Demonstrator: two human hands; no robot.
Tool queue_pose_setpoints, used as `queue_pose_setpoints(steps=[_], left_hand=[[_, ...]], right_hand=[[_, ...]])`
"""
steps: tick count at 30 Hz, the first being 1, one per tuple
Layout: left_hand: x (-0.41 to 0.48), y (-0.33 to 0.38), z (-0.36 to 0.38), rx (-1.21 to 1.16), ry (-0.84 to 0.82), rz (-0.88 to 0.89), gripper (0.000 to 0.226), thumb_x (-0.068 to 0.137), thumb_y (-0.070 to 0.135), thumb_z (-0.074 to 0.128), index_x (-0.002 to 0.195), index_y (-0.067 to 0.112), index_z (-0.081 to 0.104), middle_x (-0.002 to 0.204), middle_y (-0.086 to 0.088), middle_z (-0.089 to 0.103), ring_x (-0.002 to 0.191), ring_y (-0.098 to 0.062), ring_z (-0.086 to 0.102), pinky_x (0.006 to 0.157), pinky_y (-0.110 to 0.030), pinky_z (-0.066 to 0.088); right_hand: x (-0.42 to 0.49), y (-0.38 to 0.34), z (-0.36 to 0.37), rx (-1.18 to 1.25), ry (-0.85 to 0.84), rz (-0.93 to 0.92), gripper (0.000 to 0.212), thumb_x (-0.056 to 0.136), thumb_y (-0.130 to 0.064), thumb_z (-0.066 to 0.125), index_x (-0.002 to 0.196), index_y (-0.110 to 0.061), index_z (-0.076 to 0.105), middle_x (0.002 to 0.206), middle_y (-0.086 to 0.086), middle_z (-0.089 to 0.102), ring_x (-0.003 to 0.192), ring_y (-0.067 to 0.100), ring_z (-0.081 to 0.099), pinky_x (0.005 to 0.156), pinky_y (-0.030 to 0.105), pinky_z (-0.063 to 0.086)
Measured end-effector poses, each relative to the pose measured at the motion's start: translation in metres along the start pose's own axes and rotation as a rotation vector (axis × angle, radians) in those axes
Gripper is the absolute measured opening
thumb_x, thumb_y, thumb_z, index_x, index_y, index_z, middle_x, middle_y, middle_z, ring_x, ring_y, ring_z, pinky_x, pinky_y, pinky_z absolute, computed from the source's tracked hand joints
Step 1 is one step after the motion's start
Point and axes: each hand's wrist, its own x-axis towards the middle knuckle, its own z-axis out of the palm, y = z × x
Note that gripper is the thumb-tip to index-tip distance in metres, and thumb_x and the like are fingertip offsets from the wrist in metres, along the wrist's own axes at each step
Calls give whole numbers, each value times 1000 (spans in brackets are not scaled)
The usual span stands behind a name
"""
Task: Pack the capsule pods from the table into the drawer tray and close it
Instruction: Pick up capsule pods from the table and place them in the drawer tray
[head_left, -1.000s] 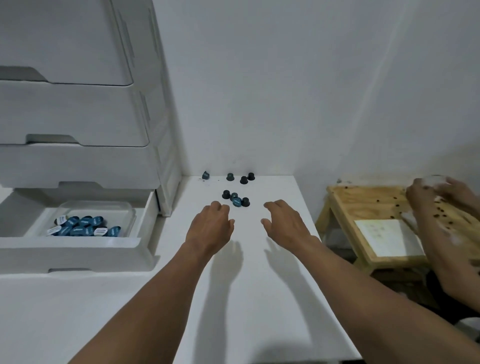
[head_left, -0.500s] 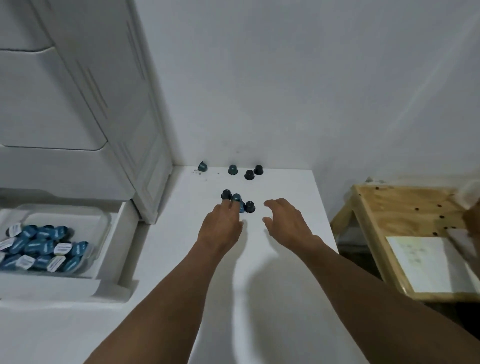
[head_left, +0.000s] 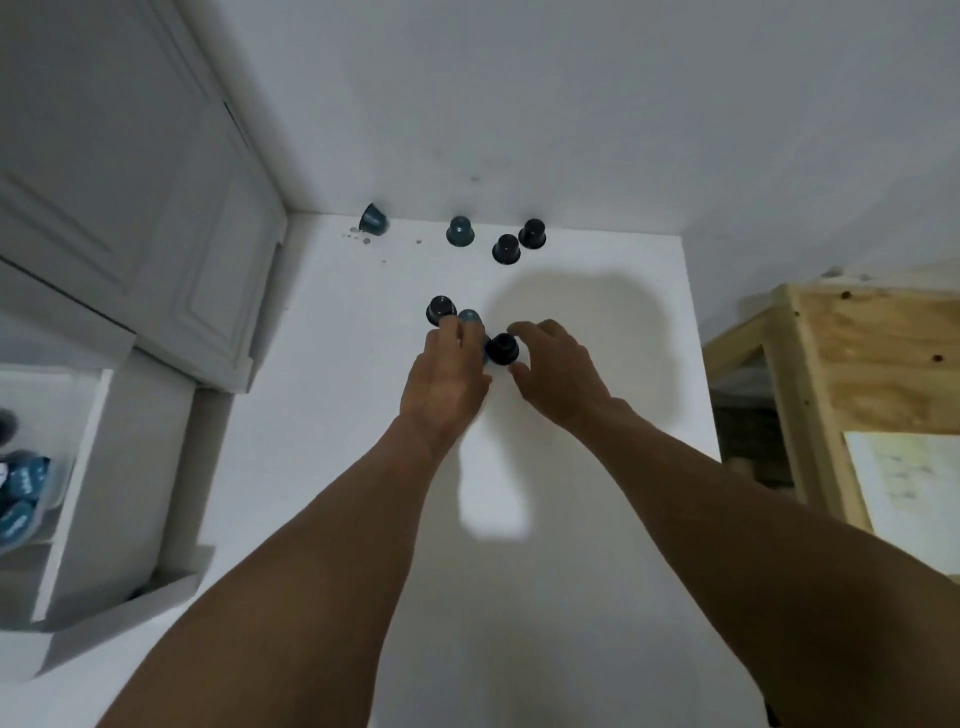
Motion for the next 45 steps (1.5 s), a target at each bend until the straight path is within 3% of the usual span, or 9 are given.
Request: queue_pose_setpoints(steps=[4, 9, 20, 26, 31, 36, 39, 42, 45], left_hand=[[13, -7, 17, -30, 11, 12, 48, 76, 10, 56, 122, 7, 43, 111, -14, 46, 86, -30, 49, 63, -42, 50], [20, -10, 25, -46, 71, 23, 34, 81, 6, 53, 115, 2, 50, 103, -17, 52, 79, -31, 51, 60, -35, 43], [-13, 0, -16, -48, 110, 54, 27, 81, 2, 56, 108, 3, 54, 100, -20, 58, 85, -38, 52, 72, -46, 47], [-60, 27, -71, -14, 218, 132, 29, 79, 1, 61, 107, 8, 59, 98, -14, 59, 88, -33, 54, 73, -41, 50], [-120, 47, -109, 68, 349, 175, 28, 78, 4, 61, 106, 9, 61, 98, -11, 62, 89, -33, 54, 72, -41, 49], [-189, 66, -140, 113, 471, 159, 29, 77, 6, 65, 106, 3, 61, 98, -12, 64, 91, -34, 55, 75, -46, 49], [-231, 70, -153, 139, 504, 135, 29, 76, 9, 66, 105, 5, 62, 98, -11, 64, 90, -34, 57, 76, -45, 49], [-270, 71, -166, 154, 524, 111, 31, 78, 10, 66, 108, 4, 61, 103, -13, 62, 90, -33, 57, 75, -42, 50], [-297, 67, -179, 135, 538, 69, 31, 80, 11, 65, 110, 5, 60, 108, -11, 60, 94, -31, 56, 77, -39, 50]], right_hand=[[14, 7, 10, 22, -37, -11, 42, 94, -20, 52, 135, -19, 46, 125, 12, 53, 107, 31, 57, 87, 32, 42], [26, 11, 13, 57, -40, -17, 33, 93, -23, 53, 126, -16, 55, 116, 10, 56, 102, 26, 56, 80, 27, 39], [-6, -1, -6, 30, 30, -32, 24, 85, -12, 56, 108, -8, 58, 106, 9, 61, 93, 29, 58, 77, 31, 44], [-58, -31, -44, 74, 134, -96, 24, 75, -1, 52, 97, -6, 57, 94, 7, 62, 88, 31, 55, 68, 29, 35], [-122, -63, -78, 49, 200, -215, 26, 77, -2, 53, 102, -6, 60, 101, 6, 62, 91, 27, 57, 80, 35, 47], [-189, -83, -84, -1, 275, -348, 18, 77, -10, 56, 93, -13, 65, 94, 3, 56, 94, 23, 53, 72, 26, 38], [-227, -96, -82, -18, 266, -372, 15, 78, -15, 56, 91, -14, 64, 94, 2, 48, 89, 26, 55, 75, 31, 47], [-257, -110, -80, 8, 240, -384, 29, 80, -16, 57, 108, -15, 64, 102, 2, 45, 90, 27, 57, 83, 33, 49], [-275, -128, -81, 15, 253, -425, 45, 81, -19, 59, 125, -20, 52, 113, 2, 50, 98, 24, 56, 84, 31, 47]])
